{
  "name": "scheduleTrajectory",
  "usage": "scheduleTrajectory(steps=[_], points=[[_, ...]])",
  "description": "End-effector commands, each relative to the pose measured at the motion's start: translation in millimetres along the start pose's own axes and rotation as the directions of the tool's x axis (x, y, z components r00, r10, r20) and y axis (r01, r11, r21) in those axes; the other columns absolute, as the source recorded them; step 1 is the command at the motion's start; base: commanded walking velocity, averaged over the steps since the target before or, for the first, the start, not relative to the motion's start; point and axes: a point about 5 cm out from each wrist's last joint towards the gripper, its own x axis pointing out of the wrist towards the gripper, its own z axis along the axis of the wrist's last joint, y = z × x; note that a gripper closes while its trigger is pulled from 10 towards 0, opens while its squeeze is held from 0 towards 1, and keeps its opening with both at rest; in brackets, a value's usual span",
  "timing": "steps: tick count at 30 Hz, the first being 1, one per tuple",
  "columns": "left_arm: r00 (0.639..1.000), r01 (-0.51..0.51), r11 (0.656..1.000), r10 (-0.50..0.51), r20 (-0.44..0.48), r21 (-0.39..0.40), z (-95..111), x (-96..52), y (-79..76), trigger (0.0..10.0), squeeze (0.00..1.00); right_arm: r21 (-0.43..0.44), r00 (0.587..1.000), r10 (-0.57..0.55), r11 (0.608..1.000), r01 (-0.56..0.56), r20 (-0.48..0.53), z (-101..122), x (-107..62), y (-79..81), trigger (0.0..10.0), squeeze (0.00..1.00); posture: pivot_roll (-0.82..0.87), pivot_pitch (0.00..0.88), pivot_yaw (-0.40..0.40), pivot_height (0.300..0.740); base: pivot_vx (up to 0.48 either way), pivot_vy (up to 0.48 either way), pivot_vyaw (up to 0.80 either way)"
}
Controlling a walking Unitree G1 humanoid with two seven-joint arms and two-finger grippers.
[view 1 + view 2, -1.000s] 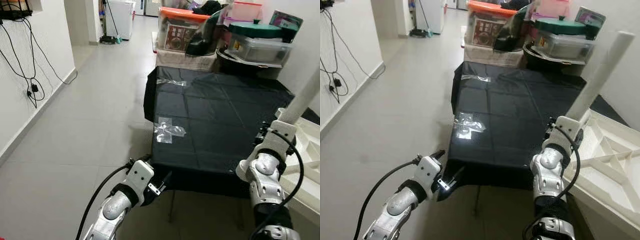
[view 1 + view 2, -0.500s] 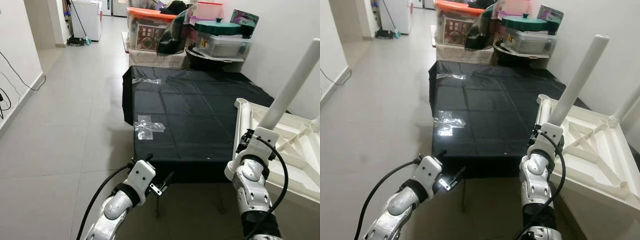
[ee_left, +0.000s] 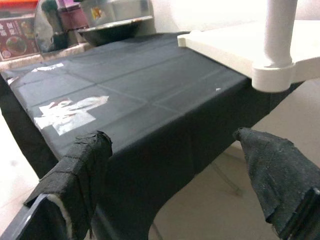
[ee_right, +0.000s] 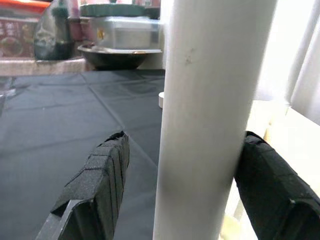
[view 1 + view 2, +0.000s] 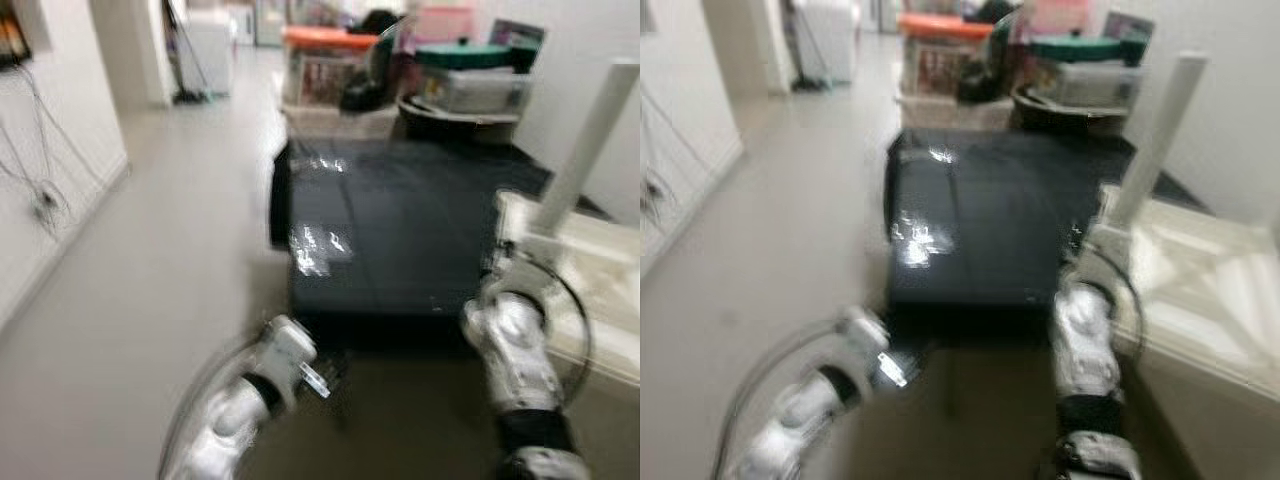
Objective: Building children table
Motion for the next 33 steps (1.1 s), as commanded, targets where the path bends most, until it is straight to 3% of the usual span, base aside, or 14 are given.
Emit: scheduleTrajectory(steps=[1, 6, 7, 16, 18, 20, 22, 24, 29, 30, 33], points=[[1.0, 0.013, 1.0, -0.013, 0.004, -0.014, 1, 2.1, -3.6, 10.0, 0.0, -0.026, 0.999, -0.028, 0.999, 0.028, -0.02, 1, -2.6, -2.8, 10.0, 0.0, 0.12, 0.0, -0.117, 0.74, 0.0, 0.0, 0.0], [1.0, 0.012, 1.0, -0.012, 0.001, -0.017, 1, 1.8, -3.7, 10.0, 0.0, -0.03, 0.998, -0.029, 0.999, 0.027, -0.063, -7, -18.7, -5.2, 10.0, 0.0, 0.12, 0.0, -0.114, 0.74, 0.0, 0.0, 0.0], [1.0, 0.014, 1.0, -0.014, 0.0, -0.017, 1, 1.7, -3.5, 10.0, 0.0, 0.027, 0.994, 0.046, 0.999, -0.043, -0.095, -14, -35.5, -0.2, 10.0, 0.0, 0.12, 0.0, -0.11, 0.74, 0.0, 0.0, 0.0], [1.0, 0.017, 1.0, -0.018, -0.003, -0.017, 1, 1.3, -3.2, 10.0, 0.0, 0.07, 0.981, 0.149, 0.988, -0.141, -0.122, -19, -66.0, 4.7, 10.0, 0.0, 0.11, 0.0, -0.109, 0.74, 0.0, 0.0, 0.0], [1.0, 0.017, 1.0, -0.018, -0.003, -0.017, 1, 1.3, -3.2, 10.0, 0.0, 0.07, 0.981, 0.149, 0.988, -0.141, -0.122, -19, -66.0, 4.7, 10.0, 0.0, 0.11, 0.0, -0.109, 0.74, 0.0, 0.0, 0.0], [1.0, 0.018, 1.0, -0.018, -0.005, -0.017, 1, 1.0, -3.0, 10.0, 0.0, 0.06, 0.975, 0.156, 0.987, -0.148, -0.156, -24, -82.3, 0.5, 10.0, 0.0, 0.1, 0.0, -0.104, 0.74, 0.0, 0.0, 0.0], [1.0, 0.019, 1.0, -0.019, -0.006, -0.019, 1, 1.0, -2.9, 10.0, 0.0, 0.036, 0.974, 0.138, 0.99, -0.133, -0.178, -31, -87.7, -3.7, 10.0, 0.0, 0.1, 0.0, -0.102, 0.74, 0.0, 0.0, 0.0], [1.0, 0.018, 1.0, -0.019, -0.012, -0.025, 0, 1.4, -2.6, 10.0, 0.0, -0.041, 0.971, 0.085, 0.994, -0.097, -0.223, -44, -91.0, -10.3, 10.0, 0.0, 0.09, 0.0, -0.099, 0.74, 0.0, 0.0, 0.0], [1.0, 0.012, 1.0, -0.013, -0.024, -0.029, -1, 1.9, -1.6, 10.0, 0.0, -0.062, 0.97, 0.052, 0.996, -0.068, -0.238, -48, -91.1, -12.8, 10.0, 0.0, 0.09, 0.0, -0.095, 0.74, 0.0, 0.0, 0.0], [0.998, -0.002, 0.999, -0.001, -0.064, -0.038, -5, 3.0, 0.8, 10.0, 0.0, -0.133, 0.977, 0.048, 0.988, -0.077, -0.209, -50, -93.0, -9.4, 10.0, 0.0, 0.09, 0.0, -0.096, 0.74, 0.0, 0.0, 0.0], [0.997, -0.004, 0.999, 0.0, -0.079, -0.041, -8, 3.4, 1.3, 10.0, 0.0, -0.194, 0.974, 0.072, 0.974, -0.114, -0.213, -54, -96.1, -7.3, 10.0, 0.0, 0.09, 0.0, -0.096, 0.74, 0.0, -0.14, 0.0]])
